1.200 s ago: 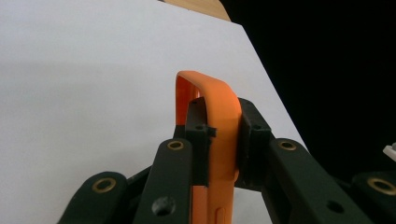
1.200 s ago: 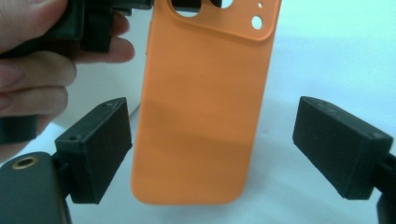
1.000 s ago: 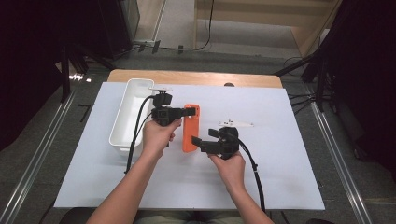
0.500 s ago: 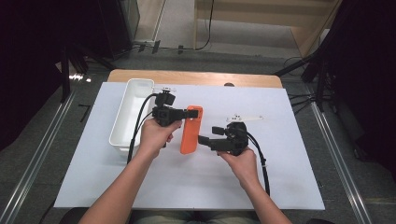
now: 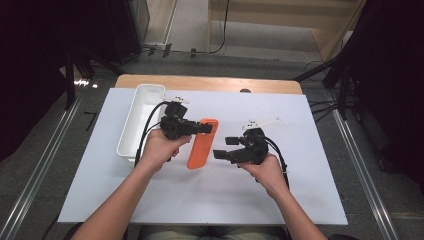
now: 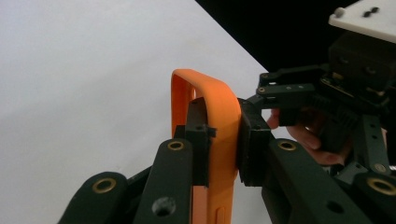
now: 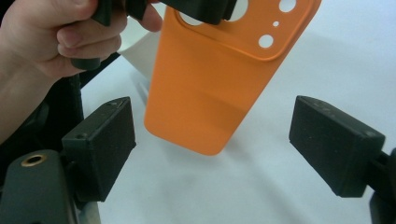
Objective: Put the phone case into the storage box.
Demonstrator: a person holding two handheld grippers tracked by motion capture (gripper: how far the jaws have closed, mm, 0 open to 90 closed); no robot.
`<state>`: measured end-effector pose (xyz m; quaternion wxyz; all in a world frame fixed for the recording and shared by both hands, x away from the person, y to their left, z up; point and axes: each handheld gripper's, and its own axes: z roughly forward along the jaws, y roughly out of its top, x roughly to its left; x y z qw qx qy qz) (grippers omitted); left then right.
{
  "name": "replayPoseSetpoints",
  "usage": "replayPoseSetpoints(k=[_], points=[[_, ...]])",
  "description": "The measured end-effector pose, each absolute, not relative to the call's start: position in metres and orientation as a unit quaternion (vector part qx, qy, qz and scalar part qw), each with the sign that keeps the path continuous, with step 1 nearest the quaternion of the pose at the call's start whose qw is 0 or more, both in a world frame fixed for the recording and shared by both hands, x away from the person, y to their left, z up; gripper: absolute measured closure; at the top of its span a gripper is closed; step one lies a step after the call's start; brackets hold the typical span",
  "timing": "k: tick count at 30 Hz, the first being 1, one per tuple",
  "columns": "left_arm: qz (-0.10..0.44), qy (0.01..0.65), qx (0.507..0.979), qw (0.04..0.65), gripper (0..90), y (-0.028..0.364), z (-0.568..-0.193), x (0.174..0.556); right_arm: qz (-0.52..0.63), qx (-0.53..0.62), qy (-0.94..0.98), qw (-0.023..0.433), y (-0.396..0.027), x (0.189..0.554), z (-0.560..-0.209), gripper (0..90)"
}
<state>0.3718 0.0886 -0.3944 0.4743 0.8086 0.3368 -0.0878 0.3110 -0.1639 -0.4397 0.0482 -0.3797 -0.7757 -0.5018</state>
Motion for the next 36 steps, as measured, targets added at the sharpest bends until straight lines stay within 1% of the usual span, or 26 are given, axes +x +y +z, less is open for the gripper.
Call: replayPoseSetpoints(k=[11,23,36], points=[[-0.102,0.282,0.822,0.484,76.6,0.090,-0.390,0.363,-0.497,-0.348,-0.792,0.059,-0.170,0.313,-0.434,13.3],[-0.107,0.241,0.836,0.480,76.6,0.090,-0.389,0.352,-0.492,-0.312,-0.812,0.046,-0.186,0.313,-0.421,13.4],[-0.123,0.184,0.851,0.476,76.6,0.089,-0.391,0.342,-0.492,-0.280,-0.823,0.049,-0.192,0.317,-0.418,13.4]])
